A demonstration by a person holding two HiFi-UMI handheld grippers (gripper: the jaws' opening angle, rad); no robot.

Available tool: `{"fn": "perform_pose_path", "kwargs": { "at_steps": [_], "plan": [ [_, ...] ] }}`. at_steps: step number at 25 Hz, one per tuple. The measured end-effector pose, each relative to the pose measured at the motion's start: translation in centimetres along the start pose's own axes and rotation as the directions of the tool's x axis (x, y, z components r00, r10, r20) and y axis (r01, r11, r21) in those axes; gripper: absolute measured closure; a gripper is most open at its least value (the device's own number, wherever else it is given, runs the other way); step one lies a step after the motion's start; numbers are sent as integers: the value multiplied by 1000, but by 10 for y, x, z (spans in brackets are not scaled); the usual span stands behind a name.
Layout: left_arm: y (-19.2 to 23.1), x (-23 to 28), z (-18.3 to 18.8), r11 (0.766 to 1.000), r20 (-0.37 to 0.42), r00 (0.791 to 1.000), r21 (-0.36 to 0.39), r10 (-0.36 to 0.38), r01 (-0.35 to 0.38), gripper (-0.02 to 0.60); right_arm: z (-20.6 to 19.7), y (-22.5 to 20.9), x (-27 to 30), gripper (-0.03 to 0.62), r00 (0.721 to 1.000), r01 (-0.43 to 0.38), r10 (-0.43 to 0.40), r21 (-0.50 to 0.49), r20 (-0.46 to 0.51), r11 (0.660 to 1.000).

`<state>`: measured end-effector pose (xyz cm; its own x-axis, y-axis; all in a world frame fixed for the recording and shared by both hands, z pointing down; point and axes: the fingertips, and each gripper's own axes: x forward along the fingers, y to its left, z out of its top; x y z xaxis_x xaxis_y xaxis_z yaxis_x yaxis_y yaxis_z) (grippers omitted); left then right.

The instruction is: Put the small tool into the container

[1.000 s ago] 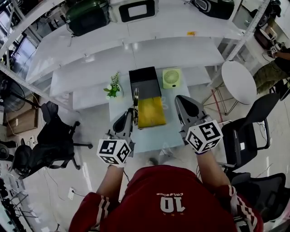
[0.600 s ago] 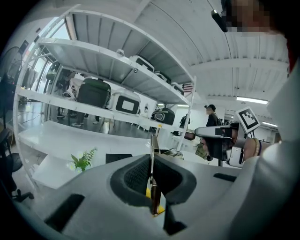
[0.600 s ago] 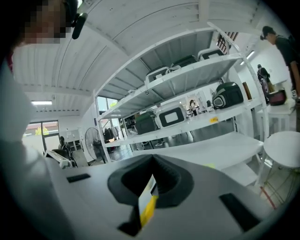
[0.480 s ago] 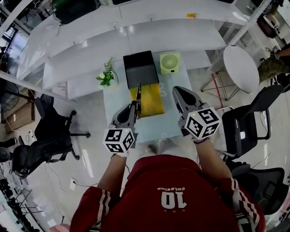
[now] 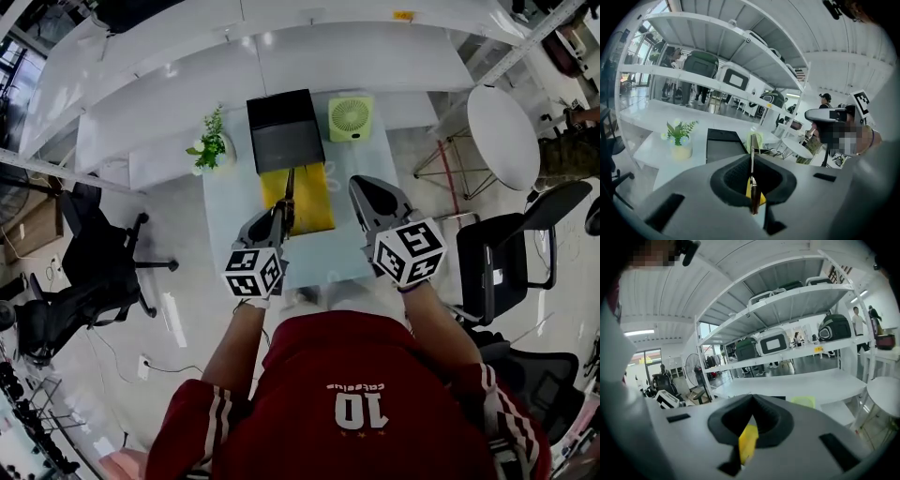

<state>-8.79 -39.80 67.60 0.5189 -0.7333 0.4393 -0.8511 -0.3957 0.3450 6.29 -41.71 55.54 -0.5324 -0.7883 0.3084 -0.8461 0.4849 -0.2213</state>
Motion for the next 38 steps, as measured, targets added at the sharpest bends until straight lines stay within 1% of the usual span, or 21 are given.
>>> {"fn": "perform_pose_path", "kwargs": {
  "at_steps": [6, 18, 27, 33, 38],
  "plan": [
    [9, 31, -26, 994, -61, 998, -105, 6, -13, 571, -17, -7, 16, 588, 999, -24, 24, -10, -49, 1000],
    [24, 75, -65, 979, -149, 988, -192, 41, -70, 570, -29, -24, 34, 588, 994, -73, 71, -20, -87, 997],
    [33, 98, -84, 966, -205, 977, -233, 60, -109, 569, -39, -36, 42, 588, 989, -88, 85, -21, -120, 996],
    [41, 112, -99, 959, -278, 958, -246, 71, -143, 569, -41, -41, 42, 588, 989, -88, 84, -20, -123, 996],
    [46, 123, -106, 953, -301, 950, -254, 86, -167, 569, -44, -50, 41, 588, 989, -75, 73, -12, -131, 997]
  ]
}}
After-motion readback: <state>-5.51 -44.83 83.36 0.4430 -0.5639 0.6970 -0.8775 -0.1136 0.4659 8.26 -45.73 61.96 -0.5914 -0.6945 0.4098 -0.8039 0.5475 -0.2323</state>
